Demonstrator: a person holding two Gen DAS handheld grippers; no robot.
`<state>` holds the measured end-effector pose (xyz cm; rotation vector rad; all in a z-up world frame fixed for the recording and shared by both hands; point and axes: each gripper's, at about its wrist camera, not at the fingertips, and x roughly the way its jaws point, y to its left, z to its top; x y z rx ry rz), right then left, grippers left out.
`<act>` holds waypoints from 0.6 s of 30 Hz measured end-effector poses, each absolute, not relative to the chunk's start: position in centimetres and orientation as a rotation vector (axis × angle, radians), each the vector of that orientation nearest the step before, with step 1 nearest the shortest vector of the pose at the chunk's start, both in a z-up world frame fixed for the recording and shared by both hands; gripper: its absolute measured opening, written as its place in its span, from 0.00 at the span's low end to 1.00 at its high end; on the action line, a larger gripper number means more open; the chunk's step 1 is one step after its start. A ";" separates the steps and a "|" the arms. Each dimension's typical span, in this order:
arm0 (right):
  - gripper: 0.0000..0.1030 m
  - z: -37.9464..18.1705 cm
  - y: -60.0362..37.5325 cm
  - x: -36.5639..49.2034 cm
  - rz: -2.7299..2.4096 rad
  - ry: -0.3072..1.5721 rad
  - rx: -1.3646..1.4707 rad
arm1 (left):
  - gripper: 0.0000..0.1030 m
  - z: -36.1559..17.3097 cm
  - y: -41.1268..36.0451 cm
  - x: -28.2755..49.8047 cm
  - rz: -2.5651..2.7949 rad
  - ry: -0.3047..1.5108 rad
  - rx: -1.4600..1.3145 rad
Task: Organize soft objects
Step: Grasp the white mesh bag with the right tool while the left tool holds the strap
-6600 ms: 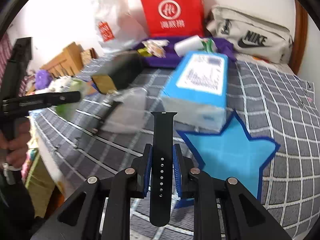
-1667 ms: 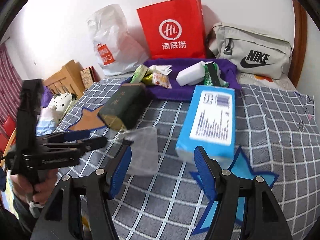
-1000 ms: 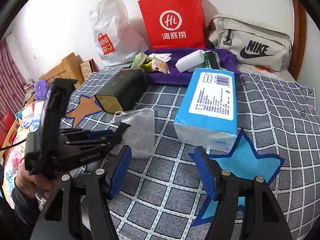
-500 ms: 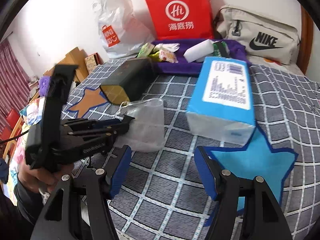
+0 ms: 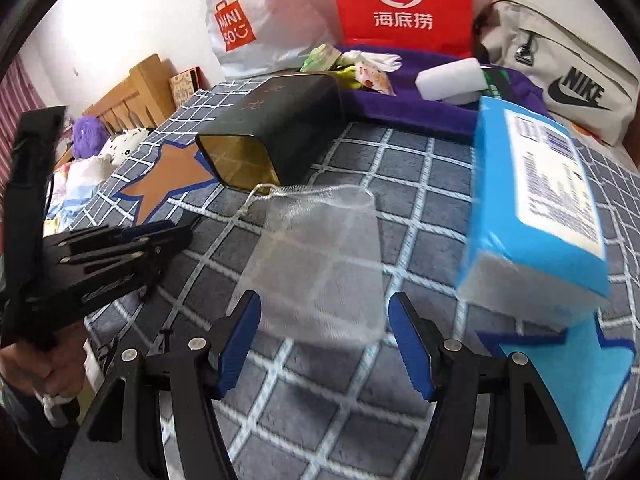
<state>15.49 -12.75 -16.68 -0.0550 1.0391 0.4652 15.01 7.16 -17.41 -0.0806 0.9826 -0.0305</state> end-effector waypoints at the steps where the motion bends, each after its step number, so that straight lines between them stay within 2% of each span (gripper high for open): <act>1: 0.69 -16.9 -12.4 15.9 0.461 1.044 -0.056 | 0.20 -17.5 7.3 15.0 -0.039 0.981 -0.085; 3: 0.70 -17.2 -12.0 16.5 0.451 1.051 -0.053 | 0.20 -17.6 7.8 15.0 -0.058 0.971 -0.112; 12: 0.91 -18.1 -9.7 18.3 0.424 1.041 -0.038 | 0.20 -17.9 9.0 14.8 -0.123 0.942 -0.194; 18: 0.94 -18.8 -7.5 18.2 0.367 1.018 -0.170 | 0.21 -18.0 9.2 14.6 -0.138 0.928 -0.201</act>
